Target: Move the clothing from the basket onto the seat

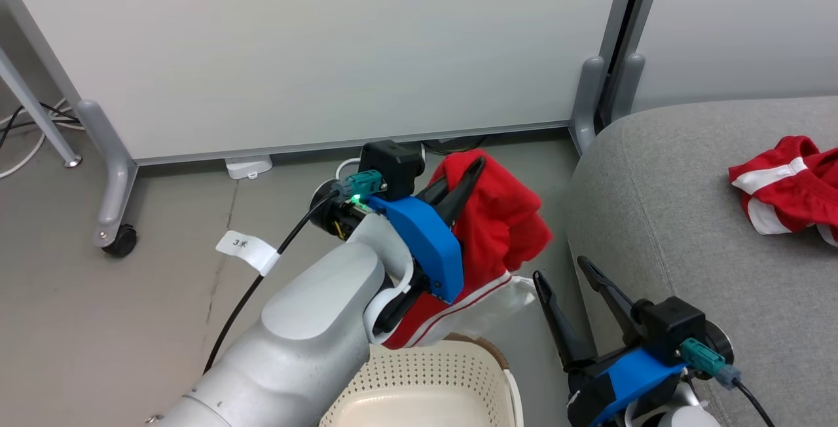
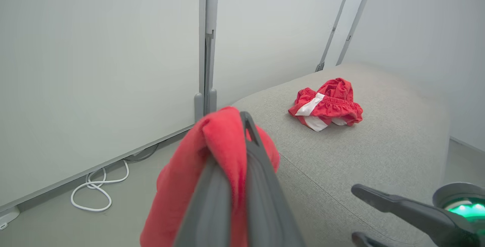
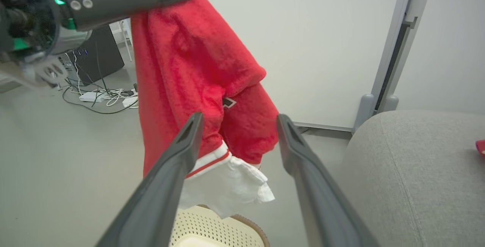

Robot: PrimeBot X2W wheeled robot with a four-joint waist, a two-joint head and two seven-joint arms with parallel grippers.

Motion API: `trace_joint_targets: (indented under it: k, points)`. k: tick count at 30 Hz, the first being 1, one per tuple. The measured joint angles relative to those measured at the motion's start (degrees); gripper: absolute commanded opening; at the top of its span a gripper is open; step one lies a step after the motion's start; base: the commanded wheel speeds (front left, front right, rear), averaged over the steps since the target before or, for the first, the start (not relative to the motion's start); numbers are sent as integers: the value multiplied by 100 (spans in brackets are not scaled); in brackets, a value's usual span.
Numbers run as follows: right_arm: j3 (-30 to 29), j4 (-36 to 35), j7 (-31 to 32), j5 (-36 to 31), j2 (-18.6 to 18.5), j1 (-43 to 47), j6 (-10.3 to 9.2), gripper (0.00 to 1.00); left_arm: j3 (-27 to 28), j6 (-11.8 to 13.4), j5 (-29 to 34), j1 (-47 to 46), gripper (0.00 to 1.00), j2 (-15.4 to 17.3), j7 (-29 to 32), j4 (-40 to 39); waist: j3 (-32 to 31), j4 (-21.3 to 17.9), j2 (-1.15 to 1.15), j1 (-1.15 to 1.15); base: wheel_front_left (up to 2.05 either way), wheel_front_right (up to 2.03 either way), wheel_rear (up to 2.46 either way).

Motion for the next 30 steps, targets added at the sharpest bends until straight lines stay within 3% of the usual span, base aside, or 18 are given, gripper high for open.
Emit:
trace_joint_targets:
  k: [20, 30]
  points:
    - [238, -36, 144, 89, 0, 79, 0, 100, -253, 35, 48, -221, 0, -36, -12, -486, -72, -209, 0, 0, 0, 0, 0]
    - [716, 872, 490, 133, 1, -844, 0, 100, -301, 36, 19, -311, 0, -46, 13, -470, 28, -221, 0, 0, 0, 0, 0]
